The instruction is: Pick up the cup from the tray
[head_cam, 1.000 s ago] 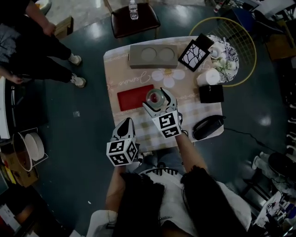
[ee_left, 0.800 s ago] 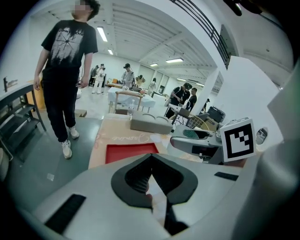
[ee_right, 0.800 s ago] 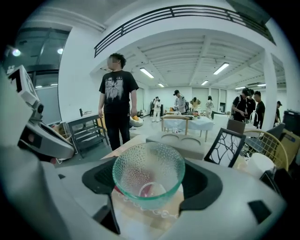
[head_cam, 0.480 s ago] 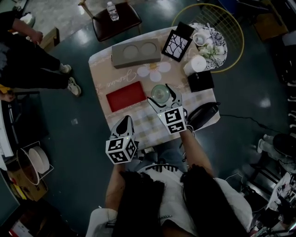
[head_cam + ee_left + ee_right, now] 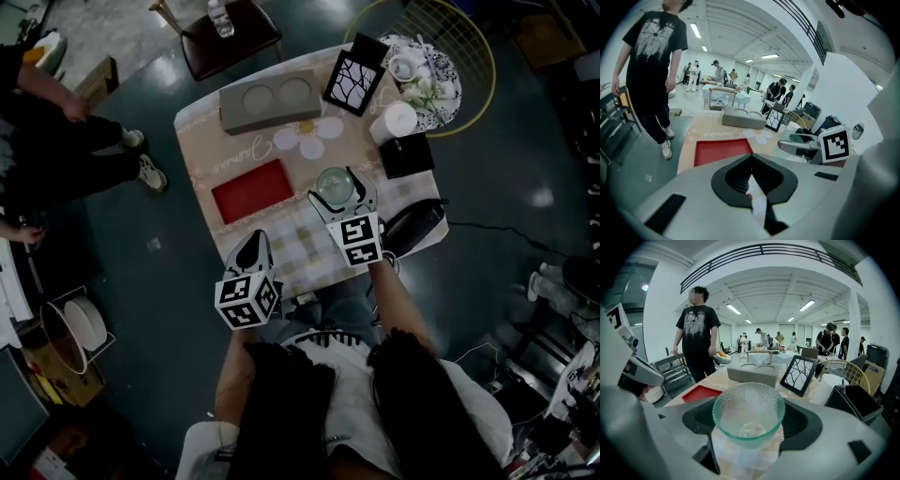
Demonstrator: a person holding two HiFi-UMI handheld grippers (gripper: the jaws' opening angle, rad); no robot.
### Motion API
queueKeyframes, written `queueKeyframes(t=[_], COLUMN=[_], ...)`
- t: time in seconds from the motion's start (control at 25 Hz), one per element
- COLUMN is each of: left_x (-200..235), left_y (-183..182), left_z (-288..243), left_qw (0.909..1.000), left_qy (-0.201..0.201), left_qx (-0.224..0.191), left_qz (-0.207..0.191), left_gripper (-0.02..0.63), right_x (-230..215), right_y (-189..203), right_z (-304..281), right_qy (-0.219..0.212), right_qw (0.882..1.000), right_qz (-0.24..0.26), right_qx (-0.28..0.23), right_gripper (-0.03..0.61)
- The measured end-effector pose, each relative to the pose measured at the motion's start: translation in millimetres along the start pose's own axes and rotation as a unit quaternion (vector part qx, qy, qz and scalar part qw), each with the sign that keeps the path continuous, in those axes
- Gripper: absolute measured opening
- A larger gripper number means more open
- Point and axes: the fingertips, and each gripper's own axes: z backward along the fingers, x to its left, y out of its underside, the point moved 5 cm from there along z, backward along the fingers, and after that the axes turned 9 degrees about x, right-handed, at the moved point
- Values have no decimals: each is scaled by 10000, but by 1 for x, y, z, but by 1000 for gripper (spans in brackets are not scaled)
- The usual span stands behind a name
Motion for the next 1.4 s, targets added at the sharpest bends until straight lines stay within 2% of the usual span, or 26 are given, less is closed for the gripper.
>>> queueKeyframes(t=[0.16, 0.32, 0.6, 0.72, 0.84, 1.08, 1.4], left_x=[6, 7, 6, 11, 20, 28, 21], left_y=[5, 6, 9, 8, 11, 12, 10], left_z=[-3, -5, -7, -5, -4, -3, -1], left_qw=[9997, 9997, 9998, 9989, 9967, 9969, 9980], left_qy=[-182, -247, -127, -465, -797, -785, -615], left_qx=[45, 75, 115, 85, 42, 45, -67], left_qz=[151, 52, 61, -44, -114, 68, 109], left_gripper=[6, 6, 6, 6, 6, 6, 6], right_x=[-4, -6, -11, -10, -11, -17, -9], right_y=[13, 23, 35, 37, 34, 13, -3], right_z=[-3, -7, -12, -14, -10, 6, 21], right_qy=[113, 157, 333, 381, 277, 450, 476], right_qw=[9999, 9999, 9992, 9993, 9993, 9961, 9967], right_qz=[-25, -31, -209, -13, -257, -643, -392], right_qx=[10, -5, -113, 60, -4, -406, -530], right_gripper=[400, 400, 402, 402, 402, 403, 403])
